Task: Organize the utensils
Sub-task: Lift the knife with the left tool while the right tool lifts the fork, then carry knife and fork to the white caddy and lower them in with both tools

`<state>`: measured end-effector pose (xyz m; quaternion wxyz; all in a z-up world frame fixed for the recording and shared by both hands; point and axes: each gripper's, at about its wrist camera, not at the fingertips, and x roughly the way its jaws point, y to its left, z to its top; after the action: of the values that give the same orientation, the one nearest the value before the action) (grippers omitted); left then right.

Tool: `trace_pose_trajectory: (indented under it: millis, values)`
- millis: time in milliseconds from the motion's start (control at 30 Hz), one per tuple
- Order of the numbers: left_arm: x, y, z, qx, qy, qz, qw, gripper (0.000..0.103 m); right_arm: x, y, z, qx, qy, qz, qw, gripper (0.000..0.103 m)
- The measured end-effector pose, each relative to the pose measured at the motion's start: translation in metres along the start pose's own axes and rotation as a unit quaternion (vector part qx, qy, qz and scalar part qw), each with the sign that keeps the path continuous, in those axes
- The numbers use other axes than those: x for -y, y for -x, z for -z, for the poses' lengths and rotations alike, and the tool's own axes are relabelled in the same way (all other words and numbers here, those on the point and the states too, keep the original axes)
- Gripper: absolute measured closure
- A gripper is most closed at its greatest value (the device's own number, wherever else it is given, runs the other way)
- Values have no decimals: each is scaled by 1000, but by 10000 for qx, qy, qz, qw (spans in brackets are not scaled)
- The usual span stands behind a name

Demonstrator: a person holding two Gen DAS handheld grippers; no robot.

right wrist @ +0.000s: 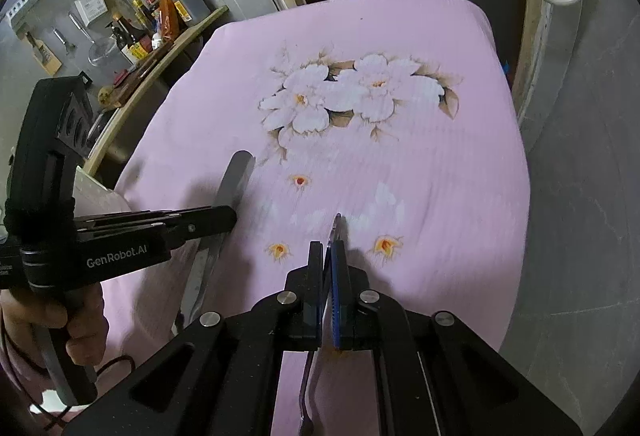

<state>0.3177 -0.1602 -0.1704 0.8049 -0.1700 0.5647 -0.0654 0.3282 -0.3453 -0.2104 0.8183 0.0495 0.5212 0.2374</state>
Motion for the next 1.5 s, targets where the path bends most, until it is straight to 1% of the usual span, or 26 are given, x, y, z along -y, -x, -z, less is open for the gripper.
trace_pose_trajectory:
  millis: [100,167,267,333,433,533,667,767,833,900,1000,1067,1167,1233,1333,1367,1433,1467,1500]
  values:
    - [0,-3,-6,-58,-13,-6,10000,100,-1,-4,0,-106,10,-13,9999,99]
    - [2,-6,-13,-166,-89,-22,9998,100,-2,-6,-2,-168,15,-62,9998,98]
    - [5,-8,-20,-258,-154,-50,9995,100,-5,-13,-3,-359,72,-33,9993,95]
    - [6,-7,-22,-210,-230,-67,9995,100,-8,-15,-5,-412,96,25,9991,94]
    - [7,-1,-19,-85,-312,-7,9995,100,-9,-14,-5,-462,56,89,9989,94]
    - [6,7,-13,-34,-293,105,9995,101,-8,-6,0,-338,-3,159,9993,99]
    - [6,13,-4,-53,-371,193,9991,101,-1,7,6,-202,-263,269,9991,100]
    - [5,14,0,-93,-412,227,9988,101,6,5,11,-302,-466,181,9983,100]
    - [4,14,2,-99,-410,245,9988,101,5,-1,10,-377,-411,181,9983,100]
    - [5,15,2,-96,-420,279,9987,101,-1,-9,7,-521,-231,339,9978,99]
    - [9,20,2,-28,-464,343,9983,101,-10,-14,2,-640,-163,475,9967,99]
    - [11,28,2,40,-498,414,9979,101,-13,-11,1,-621,-144,538,9965,99]
    - [16,47,3,244,-584,538,9965,101,-12,6,1,-347,-367,317,9982,100]
    - [17,64,4,408,-608,664,9951,101,-18,29,1,19,-469,214,9987,101]
    - [16,96,8,758,-678,793,9917,101,-33,62,1,549,-432,261,9972,101]
    - [16,106,9,851,-715,836,9903,101,-43,78,1,803,-426,274,9955,101]
    - [14,128,11,1074,-808,890,9869,101,-54,101,1,1162,-362,344,9920,101]
    - [12,141,12,1192,-859,907,9850,101,-68,116,2,1419,-307,402,9886,101]
    - [9,149,12,1266,-887,929,9836,101,-74,127,0,1581,-259,450,9861,101]
